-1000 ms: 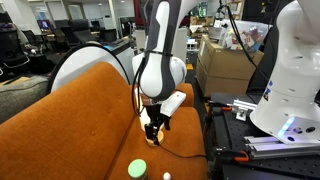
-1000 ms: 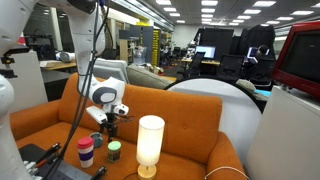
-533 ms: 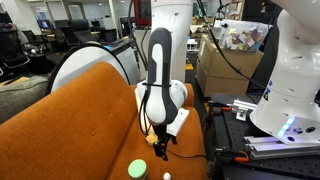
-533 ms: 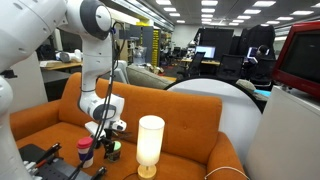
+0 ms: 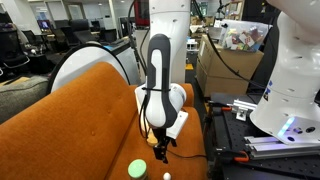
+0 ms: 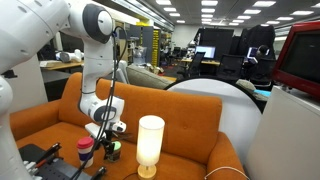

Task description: Put the white thing on the couch in the blue cup

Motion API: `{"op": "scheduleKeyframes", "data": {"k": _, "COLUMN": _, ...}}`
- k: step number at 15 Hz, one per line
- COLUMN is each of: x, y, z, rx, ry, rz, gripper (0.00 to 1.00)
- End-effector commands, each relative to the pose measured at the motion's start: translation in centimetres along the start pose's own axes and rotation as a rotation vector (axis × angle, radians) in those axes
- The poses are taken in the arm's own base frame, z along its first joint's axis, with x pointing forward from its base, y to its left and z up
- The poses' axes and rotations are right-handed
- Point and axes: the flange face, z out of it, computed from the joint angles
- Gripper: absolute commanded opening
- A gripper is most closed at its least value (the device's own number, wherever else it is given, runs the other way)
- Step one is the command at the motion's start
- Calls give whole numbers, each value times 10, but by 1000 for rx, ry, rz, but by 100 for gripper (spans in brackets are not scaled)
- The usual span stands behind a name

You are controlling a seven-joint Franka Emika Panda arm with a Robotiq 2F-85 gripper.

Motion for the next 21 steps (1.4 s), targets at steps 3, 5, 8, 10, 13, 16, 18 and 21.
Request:
{"op": "scheduleKeyframes", "data": {"k": 3, "x": 1, "y": -13, "z": 29, "rx": 14, "ry": -62, "rz": -63, "gripper": 100}}
{"op": "scheduleKeyframes", "data": {"k": 5, "x": 1, "y": -18, "z": 47, "rx": 11, "ry": -85, "rz": -85, "gripper": 100}}
{"op": "scheduleKeyframes", "data": {"k": 8, "x": 9, "y": -20, "z": 70, "rx": 13, "ry": -81, "rz": -98, "gripper": 100}}
{"op": "scheduleKeyframes", "data": {"k": 10, "x": 16, "y": -22, "z": 81, "rx": 8, "ry": -73, "rz": -95, "gripper": 100}}
{"op": "scheduleKeyframes", "data": {"k": 13, "x": 15, "y": -22, "z": 83, "rx": 5, "ry": -76, "rz": -83, "gripper": 100}}
{"op": "scheduleKeyframes", "data": {"k": 16, "x": 16, "y": -23, "z": 84, "rx": 6, "ry": -74, "rz": -83, "gripper": 100}}
{"op": "scheduleKeyframes", "data": {"k": 18, "x": 22, "y": -23, "z": 89, "rx": 7, "ry": -60, "rz": -74, "gripper": 100}}
{"op": "scheduleKeyframes", "data": {"k": 21, "x": 32, "y": -23, "z": 99, "rx": 9, "ry": -57, "rz": -74, "gripper": 100}}
